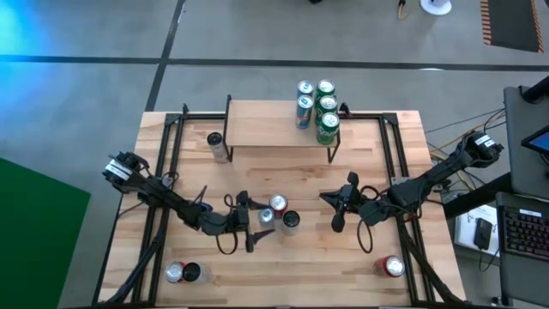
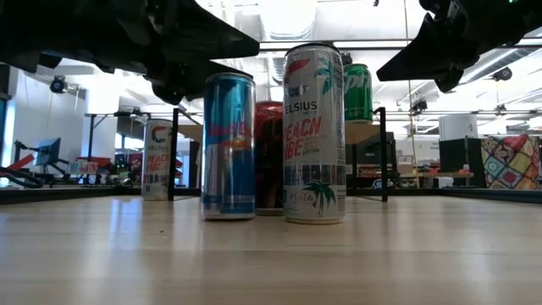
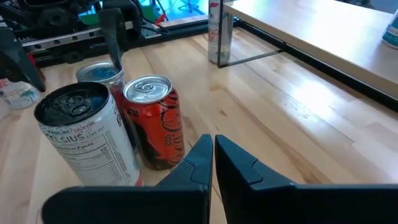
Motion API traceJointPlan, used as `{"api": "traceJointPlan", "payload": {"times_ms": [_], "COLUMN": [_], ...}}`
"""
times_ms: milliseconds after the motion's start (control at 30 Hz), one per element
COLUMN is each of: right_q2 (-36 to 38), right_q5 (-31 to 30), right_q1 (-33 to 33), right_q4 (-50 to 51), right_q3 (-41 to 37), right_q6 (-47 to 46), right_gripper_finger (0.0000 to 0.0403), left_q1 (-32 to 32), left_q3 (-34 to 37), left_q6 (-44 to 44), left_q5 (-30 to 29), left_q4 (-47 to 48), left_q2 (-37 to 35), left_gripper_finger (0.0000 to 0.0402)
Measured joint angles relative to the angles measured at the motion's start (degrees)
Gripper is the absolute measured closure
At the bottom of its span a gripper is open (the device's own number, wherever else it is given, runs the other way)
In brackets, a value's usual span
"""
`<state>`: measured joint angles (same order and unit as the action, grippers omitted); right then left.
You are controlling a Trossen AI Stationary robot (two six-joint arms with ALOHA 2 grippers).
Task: Place canned beverage on shelf
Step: Put the blue soda can on the shelf aligned with the other blue soda cans
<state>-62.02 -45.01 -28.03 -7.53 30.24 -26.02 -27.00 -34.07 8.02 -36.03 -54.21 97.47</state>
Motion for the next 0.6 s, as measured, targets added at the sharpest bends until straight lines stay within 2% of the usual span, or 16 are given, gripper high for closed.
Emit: {"api": "traceJointPlan", "payload": {"times_ms": [133, 300, 467, 600], "right_q2": [0.0, 0.0, 0.0, 0.0], "right_q5": [0.0, 0.0, 0.1, 0.2], "right_q1": [-0.1, -0.1, -0.1, -0.2], "right_q4": [0.1, 0.7, 1.4, 1.4], "right_q3": [0.0, 0.0, -0.1, -0.1], "right_q6": [0.0, 0.0, -0.6, -0.6], "right_gripper_finger": [0.0394, 0.0394, 0.0394, 0.0394], "left_q1": [-0.6, -1.4, -1.9, -2.0], "left_q3": [-0.3, -3.4, -7.4, -7.2], "left_q6": [-0.1, -0.3, 4.0, 7.6], "left_q5": [0.2, 0.0, -3.8, -6.2], "left_q4": [2.9, 12.8, 26.1, 28.1], "left_q2": [-1.5, -3.9, -4.1, -4.1], "left_gripper_finger": [0.0049, 0.0052, 0.0052, 0.0052]}}
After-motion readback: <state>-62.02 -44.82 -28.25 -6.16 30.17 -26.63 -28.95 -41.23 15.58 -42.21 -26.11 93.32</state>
